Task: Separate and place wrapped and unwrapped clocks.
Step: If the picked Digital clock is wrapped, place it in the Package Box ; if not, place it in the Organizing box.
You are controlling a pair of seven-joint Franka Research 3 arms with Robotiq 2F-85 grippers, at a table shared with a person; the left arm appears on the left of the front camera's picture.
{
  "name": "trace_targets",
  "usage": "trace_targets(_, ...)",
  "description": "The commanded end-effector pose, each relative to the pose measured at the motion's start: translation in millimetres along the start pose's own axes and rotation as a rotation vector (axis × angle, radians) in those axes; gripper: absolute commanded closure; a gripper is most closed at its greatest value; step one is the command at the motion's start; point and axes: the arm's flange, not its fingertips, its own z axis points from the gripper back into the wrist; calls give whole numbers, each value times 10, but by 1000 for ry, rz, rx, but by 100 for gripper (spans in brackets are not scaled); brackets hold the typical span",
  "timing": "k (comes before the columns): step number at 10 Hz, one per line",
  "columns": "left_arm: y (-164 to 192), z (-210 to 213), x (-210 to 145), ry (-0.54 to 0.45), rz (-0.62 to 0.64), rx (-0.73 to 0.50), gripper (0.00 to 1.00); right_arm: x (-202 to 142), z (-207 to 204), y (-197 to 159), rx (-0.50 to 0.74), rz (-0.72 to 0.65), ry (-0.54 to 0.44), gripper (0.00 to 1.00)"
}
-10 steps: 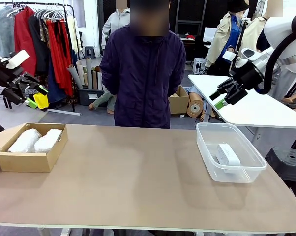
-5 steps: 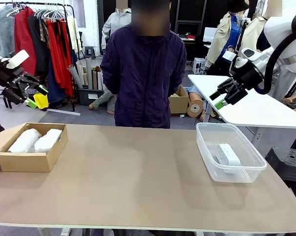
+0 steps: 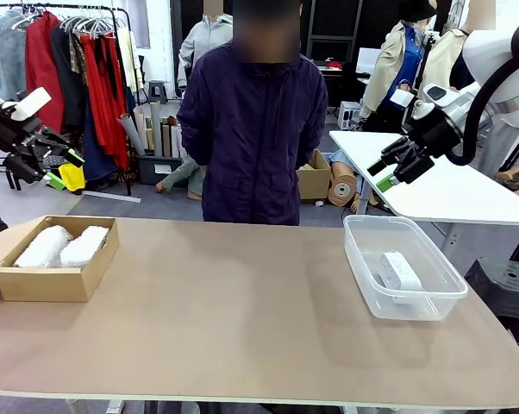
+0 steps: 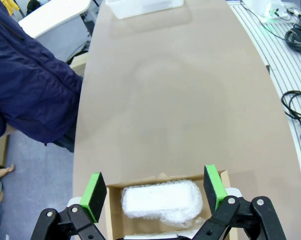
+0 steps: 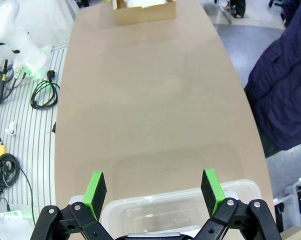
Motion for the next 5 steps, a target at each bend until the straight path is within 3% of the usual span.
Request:
trace_targets(1, -11, 15, -1, -1, -17, -1, 0, 32, 12, 8, -5, -12, -1, 0)
trace_targets(5, -11, 15, -1, -1, -17, -1, 0, 32, 12, 8, -5, -12, -1, 0)
